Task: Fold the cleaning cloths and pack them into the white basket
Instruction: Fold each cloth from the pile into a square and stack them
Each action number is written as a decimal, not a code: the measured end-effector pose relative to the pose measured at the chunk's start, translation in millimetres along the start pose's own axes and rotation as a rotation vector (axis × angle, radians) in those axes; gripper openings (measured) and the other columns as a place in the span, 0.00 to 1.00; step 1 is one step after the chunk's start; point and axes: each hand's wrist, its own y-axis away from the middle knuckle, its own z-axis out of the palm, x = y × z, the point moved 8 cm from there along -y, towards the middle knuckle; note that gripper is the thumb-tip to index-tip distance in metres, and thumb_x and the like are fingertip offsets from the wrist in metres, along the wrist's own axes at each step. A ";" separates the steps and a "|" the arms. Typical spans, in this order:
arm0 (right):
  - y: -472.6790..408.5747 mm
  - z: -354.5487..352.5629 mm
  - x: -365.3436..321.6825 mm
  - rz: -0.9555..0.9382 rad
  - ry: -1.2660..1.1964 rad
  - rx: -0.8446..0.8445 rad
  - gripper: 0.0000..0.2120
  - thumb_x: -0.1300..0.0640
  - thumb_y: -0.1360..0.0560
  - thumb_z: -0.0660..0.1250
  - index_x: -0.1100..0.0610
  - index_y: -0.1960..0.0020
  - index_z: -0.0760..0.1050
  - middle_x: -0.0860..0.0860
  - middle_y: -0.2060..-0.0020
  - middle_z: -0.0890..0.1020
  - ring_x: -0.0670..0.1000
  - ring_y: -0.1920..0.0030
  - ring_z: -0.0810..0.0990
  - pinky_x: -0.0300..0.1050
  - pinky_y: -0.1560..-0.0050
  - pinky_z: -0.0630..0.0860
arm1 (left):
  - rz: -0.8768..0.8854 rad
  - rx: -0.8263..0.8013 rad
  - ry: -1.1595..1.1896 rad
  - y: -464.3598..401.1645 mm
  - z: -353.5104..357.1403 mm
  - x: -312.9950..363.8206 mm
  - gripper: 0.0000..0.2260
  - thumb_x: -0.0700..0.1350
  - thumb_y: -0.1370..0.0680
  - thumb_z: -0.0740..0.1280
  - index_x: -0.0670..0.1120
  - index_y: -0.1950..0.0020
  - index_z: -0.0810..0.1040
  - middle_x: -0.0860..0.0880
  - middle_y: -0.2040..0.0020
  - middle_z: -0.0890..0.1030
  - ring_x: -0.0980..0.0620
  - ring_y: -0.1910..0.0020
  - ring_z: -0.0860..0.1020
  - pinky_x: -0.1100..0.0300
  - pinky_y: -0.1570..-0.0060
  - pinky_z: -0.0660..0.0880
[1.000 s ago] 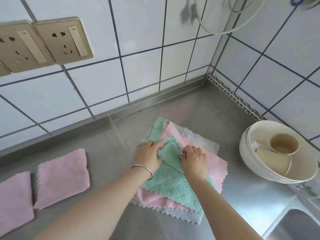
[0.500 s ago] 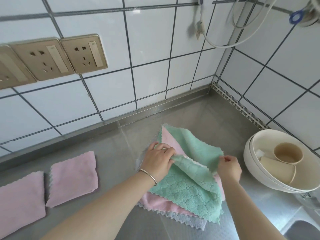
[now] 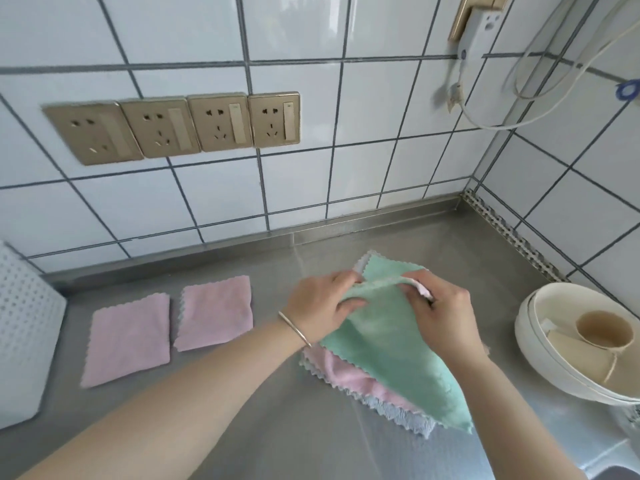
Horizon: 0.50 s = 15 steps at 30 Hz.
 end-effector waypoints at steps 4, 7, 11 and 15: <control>7.4 9.8 -42.5 -0.071 -0.036 -0.052 0.08 0.60 0.28 0.63 0.48 0.54 0.76 0.40 0.58 0.78 0.48 0.62 0.76 0.32 0.66 0.67 | -0.398 -0.098 0.064 68.9 -28.2 -67.7 0.16 0.56 0.26 0.62 0.46 0.49 0.80 0.46 0.55 0.84 0.45 0.54 0.80 0.61 0.62 0.66; 18.5 15.4 -67.6 -0.064 -0.074 -0.088 0.07 0.55 0.28 0.63 0.50 0.58 0.80 0.41 0.59 0.79 0.49 0.63 0.75 0.28 0.67 0.66 | -0.587 -0.036 0.097 136.5 -65.2 -98.4 0.15 0.54 0.26 0.61 0.47 0.48 0.80 0.48 0.54 0.84 0.46 0.54 0.79 0.60 0.60 0.68; 60.3 34.9 -96.9 0.018 -0.152 -0.192 0.06 0.43 0.30 0.61 0.42 0.62 0.74 0.53 0.73 0.73 0.48 0.73 0.65 0.32 0.73 0.61 | -0.708 0.047 0.125 227.9 -117.7 -103.2 0.19 0.57 0.29 0.58 0.47 0.50 0.80 0.54 0.57 0.81 0.52 0.56 0.79 0.68 0.57 0.71; 104.6 53.3 -120.1 0.146 -0.193 -0.294 0.08 0.53 0.25 0.66 0.53 0.62 0.74 0.53 0.73 0.66 0.47 0.72 0.61 0.38 0.72 0.58 | -0.716 0.020 0.200 290.6 -164.4 -82.5 0.06 0.58 0.30 0.60 0.60 0.61 0.75 0.65 0.64 0.79 0.63 0.65 0.75 0.73 0.65 0.66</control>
